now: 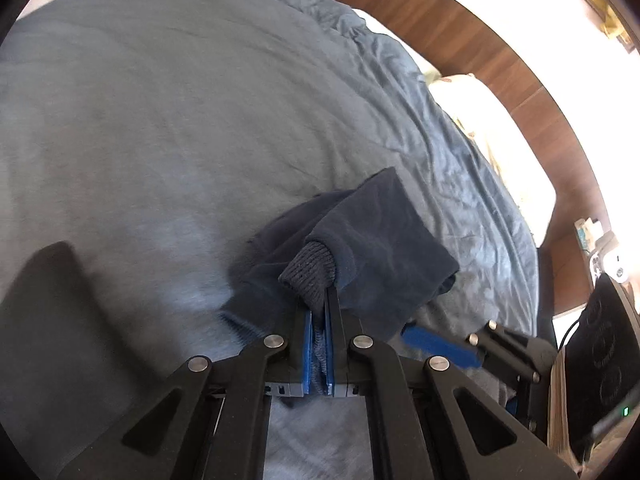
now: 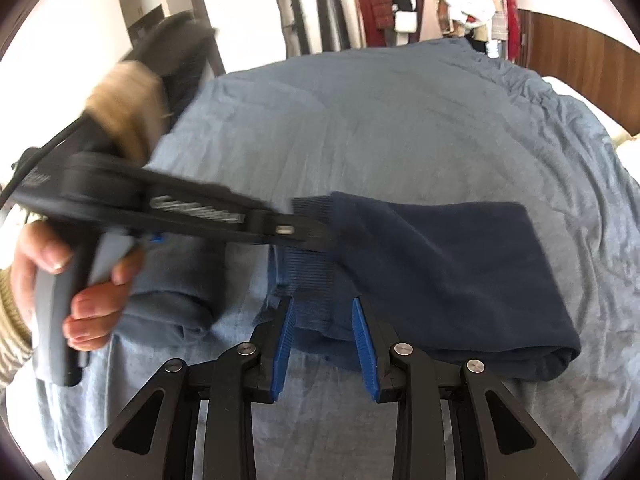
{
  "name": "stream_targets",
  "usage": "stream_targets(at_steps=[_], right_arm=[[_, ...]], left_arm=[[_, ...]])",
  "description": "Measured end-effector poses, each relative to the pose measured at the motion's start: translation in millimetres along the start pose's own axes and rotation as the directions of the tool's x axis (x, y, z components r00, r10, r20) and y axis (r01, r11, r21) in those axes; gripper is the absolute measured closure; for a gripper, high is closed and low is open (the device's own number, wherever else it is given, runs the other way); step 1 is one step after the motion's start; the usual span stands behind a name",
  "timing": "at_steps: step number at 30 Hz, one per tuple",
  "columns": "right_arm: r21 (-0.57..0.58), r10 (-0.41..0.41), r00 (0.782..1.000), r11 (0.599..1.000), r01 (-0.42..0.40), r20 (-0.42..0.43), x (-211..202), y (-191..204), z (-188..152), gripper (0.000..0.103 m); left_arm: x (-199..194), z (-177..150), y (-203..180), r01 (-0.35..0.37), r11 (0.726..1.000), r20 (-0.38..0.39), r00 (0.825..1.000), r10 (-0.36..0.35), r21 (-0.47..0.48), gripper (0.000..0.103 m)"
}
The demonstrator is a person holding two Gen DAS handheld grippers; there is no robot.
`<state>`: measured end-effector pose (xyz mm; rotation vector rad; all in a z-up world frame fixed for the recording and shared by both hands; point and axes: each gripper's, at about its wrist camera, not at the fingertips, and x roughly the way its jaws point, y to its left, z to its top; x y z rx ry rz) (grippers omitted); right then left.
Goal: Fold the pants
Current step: 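Lift the narrow end and fold it over onto the sweatpants with both tools, then open both tools and release the folded sweatpants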
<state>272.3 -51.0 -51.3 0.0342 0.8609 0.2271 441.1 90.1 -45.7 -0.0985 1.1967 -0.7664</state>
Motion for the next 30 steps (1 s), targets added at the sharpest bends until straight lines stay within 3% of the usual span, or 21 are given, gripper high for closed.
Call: stream_targets(at_steps=[8, 15, 18, 22, 24, 27, 30], right_arm=[[0.031, -0.004, 0.999, 0.999, 0.005, -0.045, 29.1, -7.1, 2.3, 0.072], [0.003, 0.037, 0.992, 0.999, -0.037, -0.117, 48.7, 0.8, -10.5, 0.072], [-0.006, 0.054, 0.991, 0.998, -0.055, -0.119, 42.8, 3.4, -14.8, 0.072], [0.008, 0.066, 0.993, 0.998, -0.065, -0.103, 21.7, -7.5, -12.6, 0.071], [0.041, 0.04, 0.996, 0.998, -0.037, -0.078, 6.6, -22.5, -4.7, 0.051], [0.106, -0.022, 1.0, 0.994, 0.022, 0.005, -21.3, -53.5, 10.8, 0.039], [0.156, -0.105, 0.993, 0.983, 0.095, 0.06, -36.0, -87.2, 25.2, 0.028]], left_arm=[[17.7, -8.1, 25.1, -0.09, 0.993, -0.053, 0.995, 0.086, -0.081, 0.093], [6.6, -29.0, 18.5, -0.176, 0.974, -0.027, 0.984, 0.174, -0.14, 0.065], [-0.4, -38.3, 6.7, -0.185, 0.97, -0.004, 0.982, 0.187, -0.158, 0.058], [-11.5, -45.0, -12.0, -0.234, 0.958, 0.061, 0.967, 0.247, -0.166, 0.045], [-17.2, -46.7, -20.7, -0.259, 0.946, 0.114, 0.952, 0.283, -0.193, 0.04], [-16.9, -45.8, -26.3, -0.254, 0.935, 0.166, 0.94, 0.298, -0.246, 0.03], [-1.9, -43.0, -27.5, -0.275, 0.916, 0.166, 0.929, 0.332, -0.29, 0.03]])
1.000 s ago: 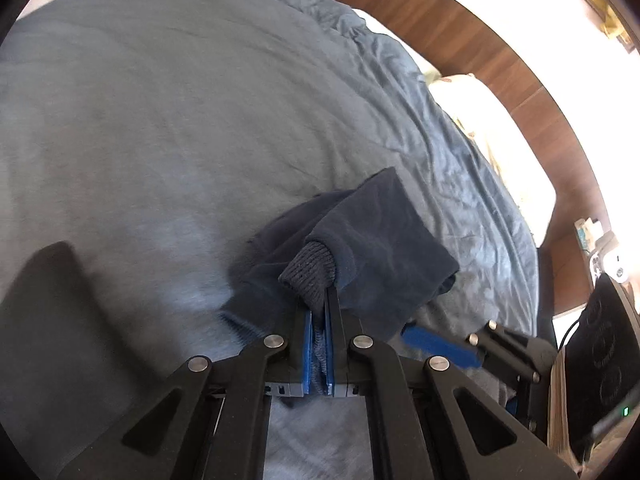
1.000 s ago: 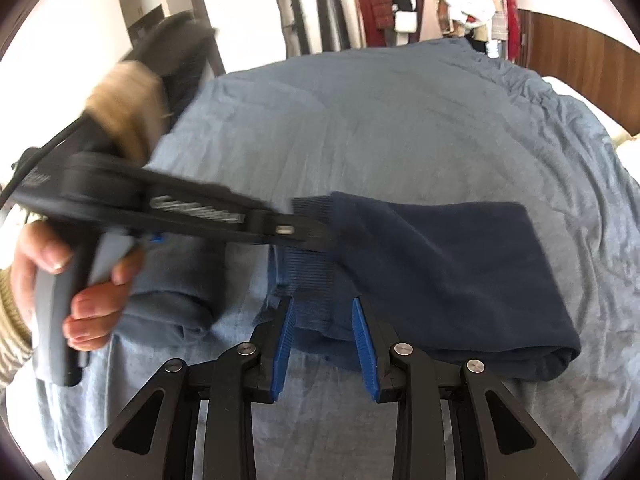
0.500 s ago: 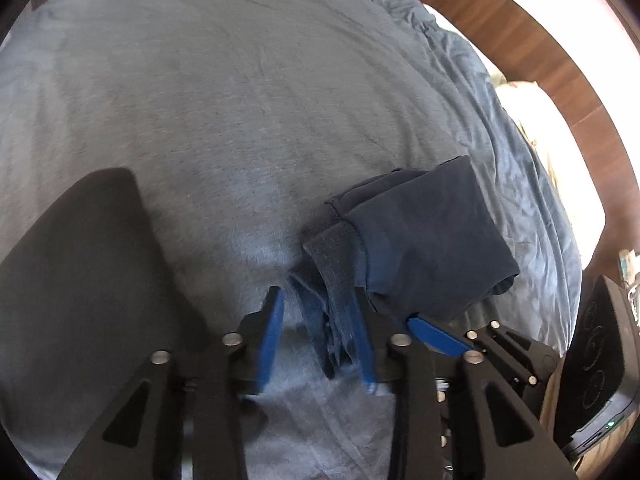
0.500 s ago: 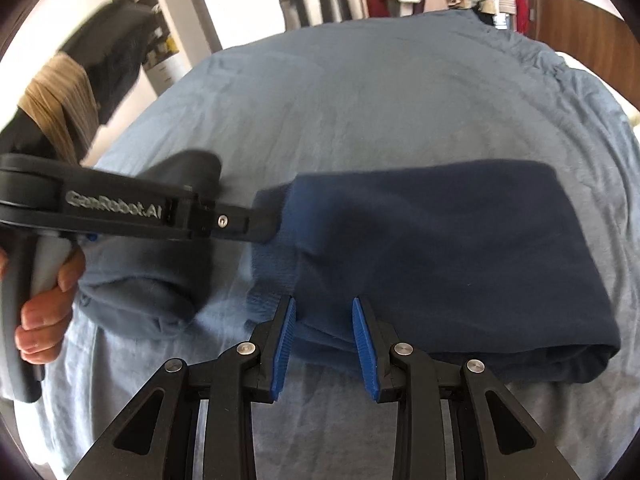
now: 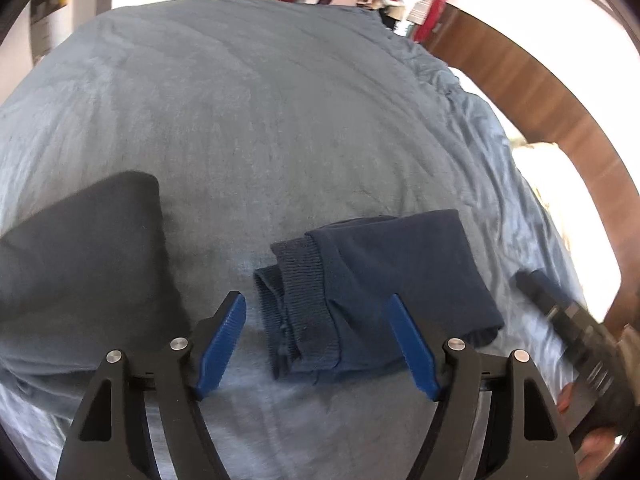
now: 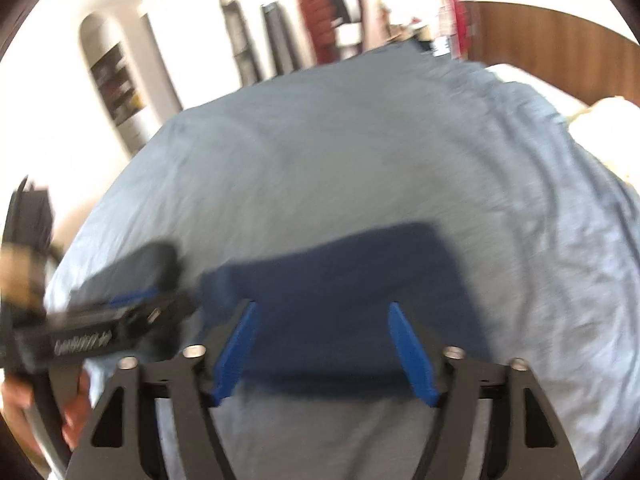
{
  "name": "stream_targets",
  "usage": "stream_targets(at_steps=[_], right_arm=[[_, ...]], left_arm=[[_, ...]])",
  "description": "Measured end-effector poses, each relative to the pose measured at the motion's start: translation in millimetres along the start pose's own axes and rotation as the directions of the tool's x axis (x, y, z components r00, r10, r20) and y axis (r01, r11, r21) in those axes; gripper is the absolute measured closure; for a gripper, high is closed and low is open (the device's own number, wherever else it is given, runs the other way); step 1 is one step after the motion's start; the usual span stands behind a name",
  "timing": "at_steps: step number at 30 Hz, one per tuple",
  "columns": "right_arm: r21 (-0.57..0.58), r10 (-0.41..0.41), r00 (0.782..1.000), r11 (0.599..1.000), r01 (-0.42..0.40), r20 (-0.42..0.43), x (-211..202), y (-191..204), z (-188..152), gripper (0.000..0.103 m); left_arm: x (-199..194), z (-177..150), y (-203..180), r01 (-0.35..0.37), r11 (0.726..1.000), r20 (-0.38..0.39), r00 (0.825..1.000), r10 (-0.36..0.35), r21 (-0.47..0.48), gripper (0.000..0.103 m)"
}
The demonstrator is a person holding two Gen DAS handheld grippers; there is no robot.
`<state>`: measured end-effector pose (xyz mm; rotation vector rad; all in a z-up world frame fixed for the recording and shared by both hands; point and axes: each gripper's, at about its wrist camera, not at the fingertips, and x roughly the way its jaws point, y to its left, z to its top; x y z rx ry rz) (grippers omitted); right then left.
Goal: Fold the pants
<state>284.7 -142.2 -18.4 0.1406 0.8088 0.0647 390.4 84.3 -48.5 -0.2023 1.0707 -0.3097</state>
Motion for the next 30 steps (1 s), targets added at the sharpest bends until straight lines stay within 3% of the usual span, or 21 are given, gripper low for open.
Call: stream_targets(at_steps=[3, 8, 13, 20, 26, 30], right_arm=[[0.035, -0.075, 0.996, 0.997, 0.073, 0.041, 5.2, -30.5, 14.0, 0.028], [0.115, -0.141, 0.99, 0.984, 0.139, 0.011, 29.0, -71.6, 20.2, 0.028], [0.131, -0.164, 0.986, 0.977, 0.166, -0.029, 48.7, -92.0, 19.1, 0.028], [0.151, -0.096, 0.989, 0.982, 0.113, -0.112, 77.5, -101.5, 10.8, 0.028], [0.147, -0.075, 0.988, 0.984, 0.095, -0.138, 89.4, -103.4, 6.6, 0.029], [0.143, -0.057, 0.986, 0.987, 0.08, -0.159, 96.9, -102.0, 1.3, 0.033]], left_arm=[[15.9, -2.1, -2.2, -0.036, 0.999, -0.002, 0.999, 0.036, -0.04, 0.03], [37.9, -4.0, -3.9, -0.134, 0.99, -0.024, 0.991, 0.133, -0.044, 0.03], [51.2, -5.1, 0.8, -0.124, 0.989, -0.058, 0.991, 0.12, -0.074, 0.029], [72.3, -4.4, 2.3, -0.109, 0.991, -0.094, 0.99, 0.102, -0.075, 0.029], [83.8, -2.2, 7.0, -0.062, 0.994, -0.107, 0.993, 0.053, -0.088, 0.028], [94.8, -4.6, 16.5, -0.011, 0.989, -0.127, 0.992, -0.008, -0.147, 0.027]])
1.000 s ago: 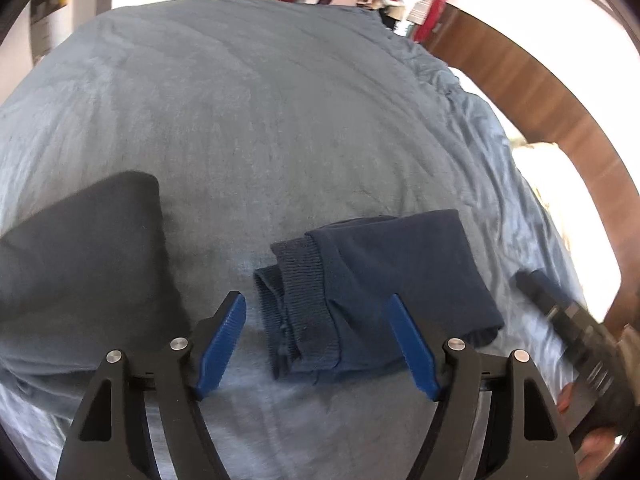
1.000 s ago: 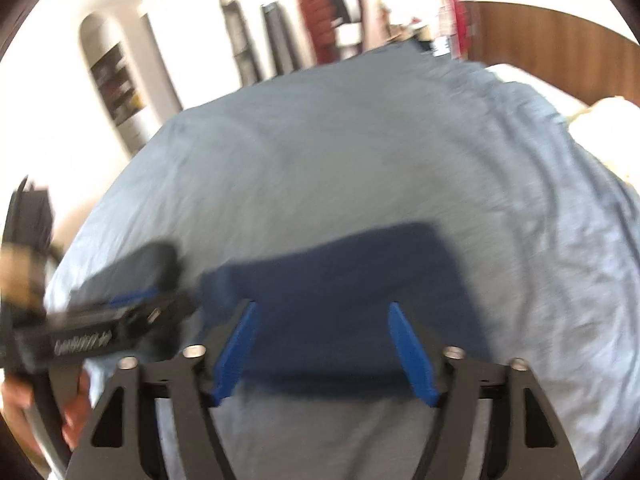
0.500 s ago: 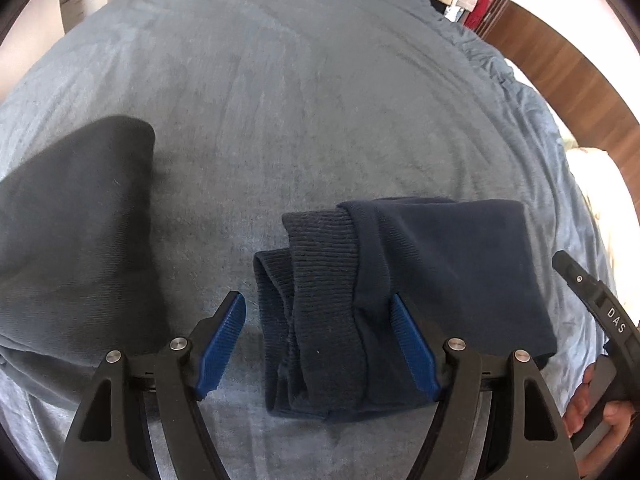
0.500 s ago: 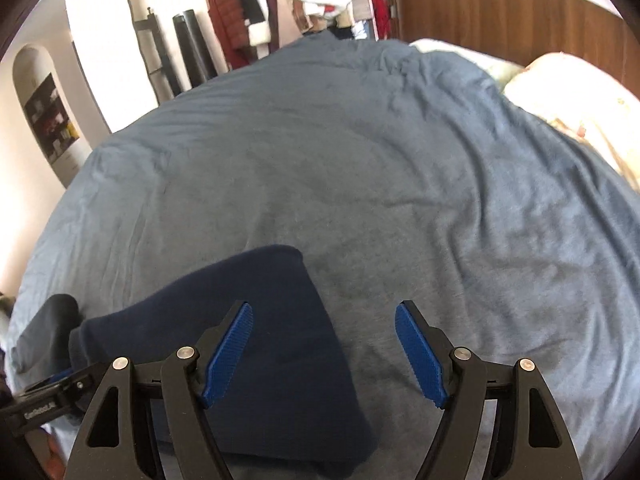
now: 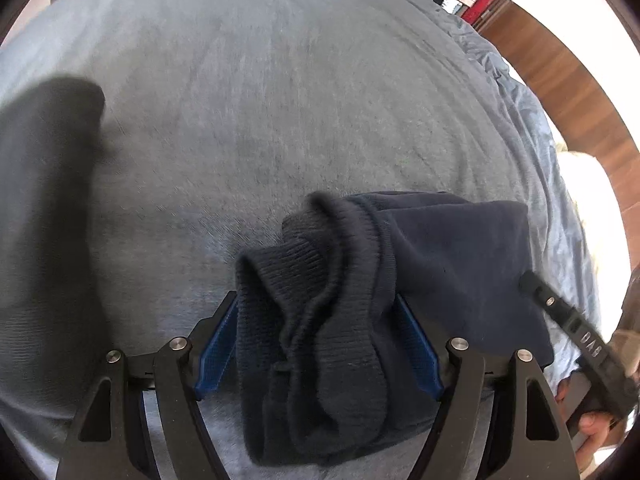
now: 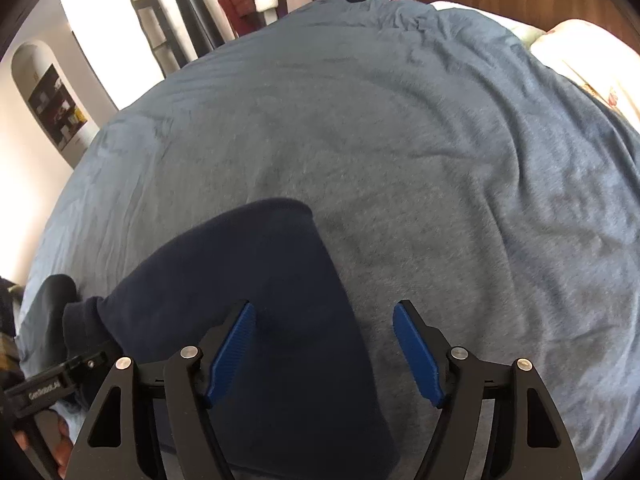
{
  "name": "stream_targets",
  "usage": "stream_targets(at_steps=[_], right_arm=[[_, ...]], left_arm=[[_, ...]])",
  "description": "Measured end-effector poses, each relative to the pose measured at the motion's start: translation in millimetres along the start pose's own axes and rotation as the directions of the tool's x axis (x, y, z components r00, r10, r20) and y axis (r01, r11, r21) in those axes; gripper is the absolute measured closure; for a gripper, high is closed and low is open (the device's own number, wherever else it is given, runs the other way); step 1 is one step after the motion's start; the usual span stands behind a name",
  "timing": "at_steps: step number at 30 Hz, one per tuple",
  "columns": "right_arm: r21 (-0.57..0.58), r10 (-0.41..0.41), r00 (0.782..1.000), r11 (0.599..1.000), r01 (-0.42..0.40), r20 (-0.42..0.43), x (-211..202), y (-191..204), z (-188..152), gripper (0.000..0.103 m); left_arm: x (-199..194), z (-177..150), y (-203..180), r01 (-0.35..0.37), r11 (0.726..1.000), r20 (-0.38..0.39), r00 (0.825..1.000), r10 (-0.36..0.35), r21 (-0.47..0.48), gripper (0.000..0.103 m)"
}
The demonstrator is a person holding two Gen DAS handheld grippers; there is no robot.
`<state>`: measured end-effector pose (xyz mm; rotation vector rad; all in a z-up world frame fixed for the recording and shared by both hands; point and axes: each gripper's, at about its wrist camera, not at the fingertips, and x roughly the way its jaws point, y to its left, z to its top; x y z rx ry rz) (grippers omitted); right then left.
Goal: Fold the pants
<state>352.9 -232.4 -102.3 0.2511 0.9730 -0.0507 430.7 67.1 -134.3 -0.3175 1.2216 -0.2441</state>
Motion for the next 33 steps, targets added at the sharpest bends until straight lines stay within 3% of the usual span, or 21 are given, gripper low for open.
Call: stream_targets(at_steps=[5, 7, 9, 13, 16, 21, 27, 33], right_arm=[[-0.028, -0.007, 0.999, 1.0, 0.006, -0.033, 13.5, 3.9, -3.1, 0.04], [-0.03, 0.001, 0.999, 1.0, -0.003, -0.045, 18.3, 4.5, -2.6, 0.041], [-0.03, 0.004, 0.999, 1.0, -0.006, -0.054, 21.3, 2.8, -3.0, 0.044], [-0.019, 0.016, 0.997, 1.0, -0.017, -0.071, 26.3, 1.9, -2.1, 0.053], [-0.017, 0.011, 0.998, 1.0, -0.012, -0.064, 21.4, 1.8, -0.4, 0.071], [-0.005, 0.011, 0.999, 1.0, -0.011, -0.034, 2.3, -0.9, 2.8, 0.084], [-0.025, 0.007, 0.999, 1.0, -0.006, 0.042, -35.2, 10.5, 7.7, 0.086], [-0.072, 0.034, 0.991, 0.997, -0.025, 0.132, -84.7, 37.5, 16.7, 0.086]], left_arm=[[8.9, -0.3, 7.3, 0.06, 0.997, -0.009, 0.998, -0.061, -0.047, 0.03], [10.5, -0.6, 8.8, 0.095, 0.994, -0.014, 0.995, -0.096, -0.059, 0.044], [14.5, 0.8, 7.6, 0.133, 0.987, -0.025, 0.991, -0.135, -0.086, 0.051], [10.2, 0.4, 4.2, 0.147, 0.985, -0.023, 0.988, -0.15, -0.09, 0.064], [1.2, -1.1, -2.0, 0.146, 0.987, -0.006, 0.989, -0.146, -0.063, 0.069], [-24.5, -1.7, -12.7, 0.176, 0.983, 0.042, 0.984, -0.174, -0.042, 0.073], [-72.1, -6.5, -15.1, 0.247, 0.967, 0.116, 0.964, -0.24, -0.054, 0.073], [-134.7, -15.7, -2.0, 0.266, 0.963, 0.204, 0.946, -0.253, -0.04, 0.073]])
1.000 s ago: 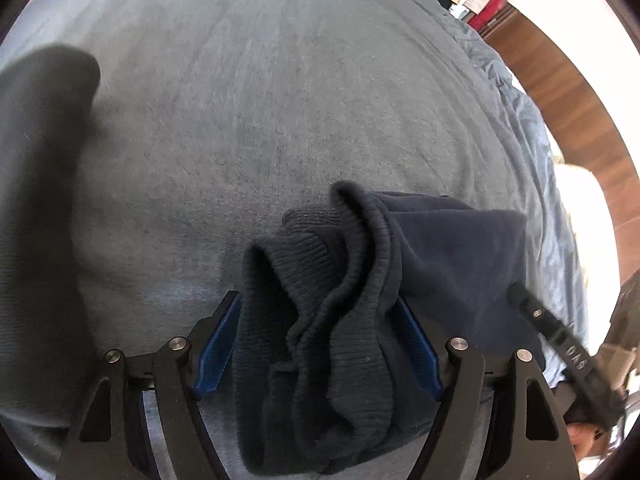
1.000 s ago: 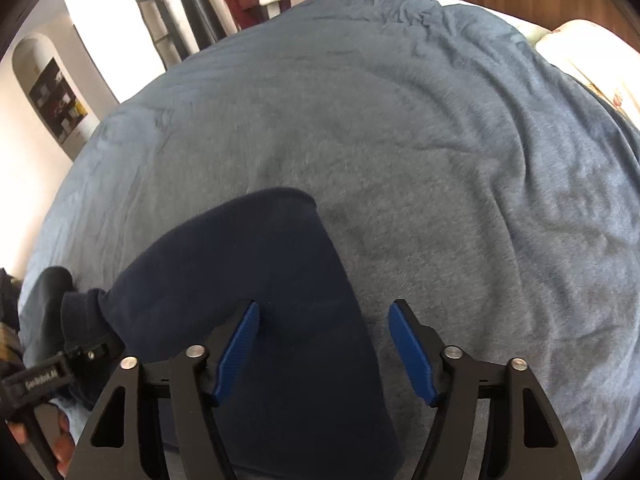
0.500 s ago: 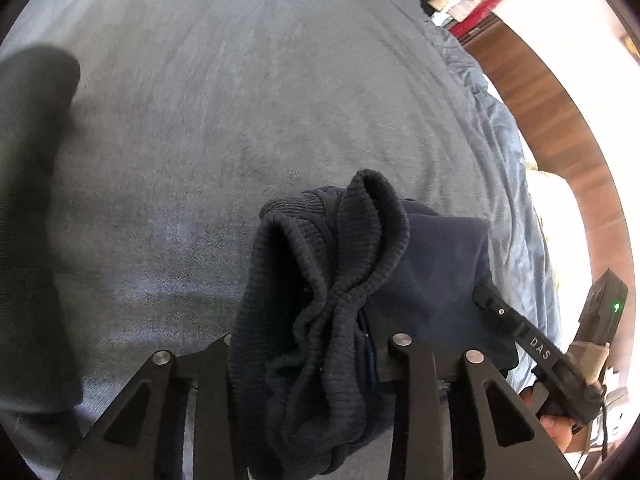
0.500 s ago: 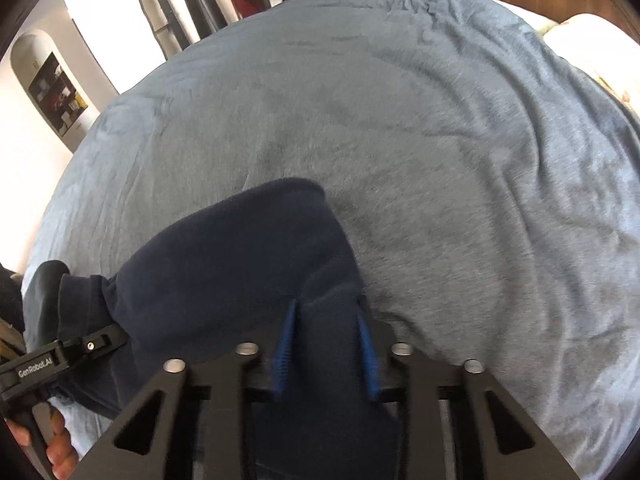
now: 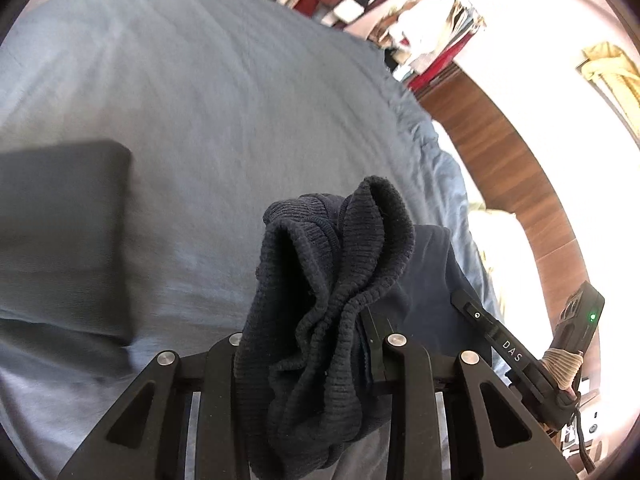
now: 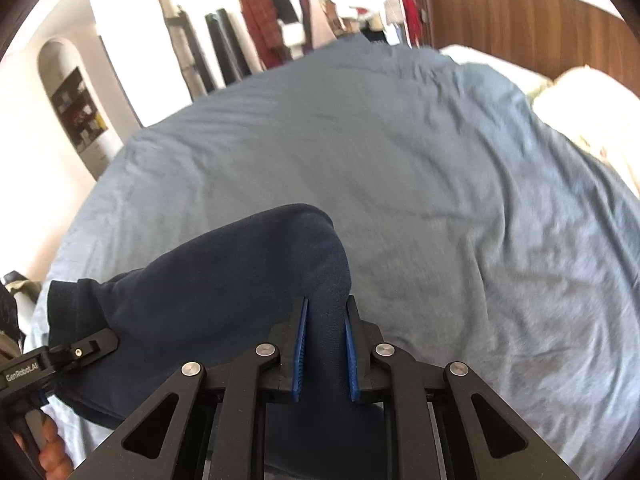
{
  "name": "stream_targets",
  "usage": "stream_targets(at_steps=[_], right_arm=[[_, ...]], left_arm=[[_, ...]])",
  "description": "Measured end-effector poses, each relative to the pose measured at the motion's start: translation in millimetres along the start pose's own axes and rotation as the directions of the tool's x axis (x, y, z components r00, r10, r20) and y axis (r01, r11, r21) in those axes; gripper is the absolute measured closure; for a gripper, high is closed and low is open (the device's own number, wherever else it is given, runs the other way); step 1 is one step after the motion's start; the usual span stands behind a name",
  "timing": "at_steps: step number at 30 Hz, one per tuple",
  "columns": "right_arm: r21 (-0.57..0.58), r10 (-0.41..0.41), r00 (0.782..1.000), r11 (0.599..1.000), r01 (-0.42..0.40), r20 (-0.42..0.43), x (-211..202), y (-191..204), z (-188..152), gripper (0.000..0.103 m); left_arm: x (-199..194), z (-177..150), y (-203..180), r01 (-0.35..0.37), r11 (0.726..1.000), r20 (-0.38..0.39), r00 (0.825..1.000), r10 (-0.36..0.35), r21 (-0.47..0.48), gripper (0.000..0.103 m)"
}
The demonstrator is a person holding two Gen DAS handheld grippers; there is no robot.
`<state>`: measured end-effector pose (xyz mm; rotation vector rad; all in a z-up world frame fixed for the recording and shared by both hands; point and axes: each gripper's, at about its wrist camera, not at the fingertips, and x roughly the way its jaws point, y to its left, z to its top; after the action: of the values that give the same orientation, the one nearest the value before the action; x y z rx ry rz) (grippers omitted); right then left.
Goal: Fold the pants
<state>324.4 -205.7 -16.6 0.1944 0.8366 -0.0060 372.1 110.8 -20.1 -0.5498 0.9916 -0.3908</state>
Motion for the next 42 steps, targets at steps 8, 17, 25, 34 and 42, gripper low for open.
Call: stream_targets(at_steps=[8, 17, 25, 34, 42], right_arm=[[-0.09, 0.103, 0.992, 0.991, -0.096, 0.076, -41.5, 76.0, 11.5, 0.086], [-0.151, 0.237, 0.969, 0.963, -0.224, 0.074, -29.9, 179.5, 5.9, 0.086], [-0.202, 0.267, 0.963, 0.946, -0.255, 0.036, 15.1, 244.1, -11.5, 0.086], [-0.288, 0.226, 0.974, 0.933, -0.214, 0.007, 52.0, 276.5, -39.7, 0.086], [-0.314, 0.135, 0.991, 0.94, -0.132, -0.013, 61.0, 277.8, -59.1, 0.068]], left_arm=[[-93.0, 14.1, 30.5, -0.061, 0.998, 0.109, 0.992, 0.062, -0.012, 0.073], [-162.9, 40.1, 101.6, -0.166, 0.986, 0.174, 0.97, 0.167, -0.019, 0.073], [-169.2, 56.5, 175.4, -0.198, 0.98, 0.159, 0.967, 0.198, -0.018, 0.073], [-135.4, 46.1, 239.9, -0.196, 0.979, 0.074, 0.977, 0.2, -0.058, 0.072], [-131.8, 38.1, 243.3, -0.256, 0.966, 0.036, 0.966, 0.257, -0.03, 0.057]])
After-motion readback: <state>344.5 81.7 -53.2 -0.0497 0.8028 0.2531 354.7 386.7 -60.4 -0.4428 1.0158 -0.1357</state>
